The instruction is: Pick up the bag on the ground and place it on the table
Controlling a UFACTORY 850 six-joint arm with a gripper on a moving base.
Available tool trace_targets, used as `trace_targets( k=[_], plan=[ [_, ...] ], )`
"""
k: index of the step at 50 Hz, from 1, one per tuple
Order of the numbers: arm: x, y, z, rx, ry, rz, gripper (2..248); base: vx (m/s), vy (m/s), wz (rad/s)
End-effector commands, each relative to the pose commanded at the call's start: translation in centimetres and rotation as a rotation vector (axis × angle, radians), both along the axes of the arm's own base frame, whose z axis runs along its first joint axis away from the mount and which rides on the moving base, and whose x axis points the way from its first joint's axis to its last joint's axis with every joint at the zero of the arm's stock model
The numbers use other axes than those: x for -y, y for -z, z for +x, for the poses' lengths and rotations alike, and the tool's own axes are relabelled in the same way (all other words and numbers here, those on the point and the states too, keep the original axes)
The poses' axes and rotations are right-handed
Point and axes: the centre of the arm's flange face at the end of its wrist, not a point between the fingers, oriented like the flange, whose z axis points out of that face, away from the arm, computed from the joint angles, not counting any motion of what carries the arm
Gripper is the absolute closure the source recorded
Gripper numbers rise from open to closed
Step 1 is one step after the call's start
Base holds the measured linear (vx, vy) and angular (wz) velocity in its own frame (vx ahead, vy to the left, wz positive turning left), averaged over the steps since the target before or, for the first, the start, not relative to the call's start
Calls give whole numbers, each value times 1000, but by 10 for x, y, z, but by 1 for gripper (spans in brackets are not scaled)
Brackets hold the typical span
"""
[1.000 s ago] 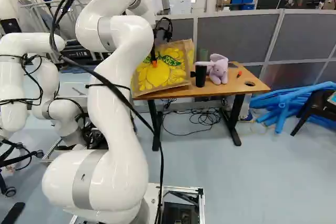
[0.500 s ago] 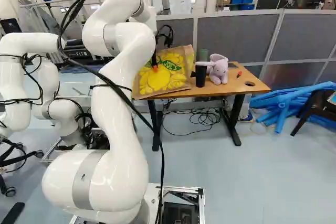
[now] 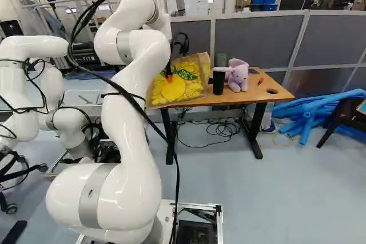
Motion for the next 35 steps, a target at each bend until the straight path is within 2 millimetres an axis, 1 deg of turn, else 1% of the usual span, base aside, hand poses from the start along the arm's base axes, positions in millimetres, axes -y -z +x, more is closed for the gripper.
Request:
trace_targets(
  k=[6, 7, 12, 13, 17, 18, 22, 23, 27, 28, 33, 34, 35],
  plan=[
    [0, 0, 0, 0, 0, 0, 226, 0, 0, 0],
    [0, 0, 0, 0, 0, 0, 207, 0, 0, 0],
    [0, 0, 0, 0, 0, 0, 207, 0, 0, 0],
    [0, 0, 0, 0, 0, 0, 172, 0, 0, 0],
    [0, 0, 0, 0, 0, 0, 172, 0, 0, 0],
    [0, 0, 0, 0, 0, 0, 136, 0, 0, 0],
    [0, -4, -1, 4, 0, 0, 136, 0, 0, 0],
    [0, -5, -1, 6, 0, 0, 100, 0, 0, 0],
    [0, -10, -3, 12, 0, 1, 100, 0, 0, 0],
    [0, -12, -3, 14, 0, 1, 65, 0, 0, 0],
    [0, -19, -5, 23, 0, 2, 65, 0, 0, 0],
    [0, -21, -6, 25, 0, 2, 28, 0, 0, 0],
    [0, -23, -6, 27, 0, 2, 28, 0, 0, 0]
  ],
)
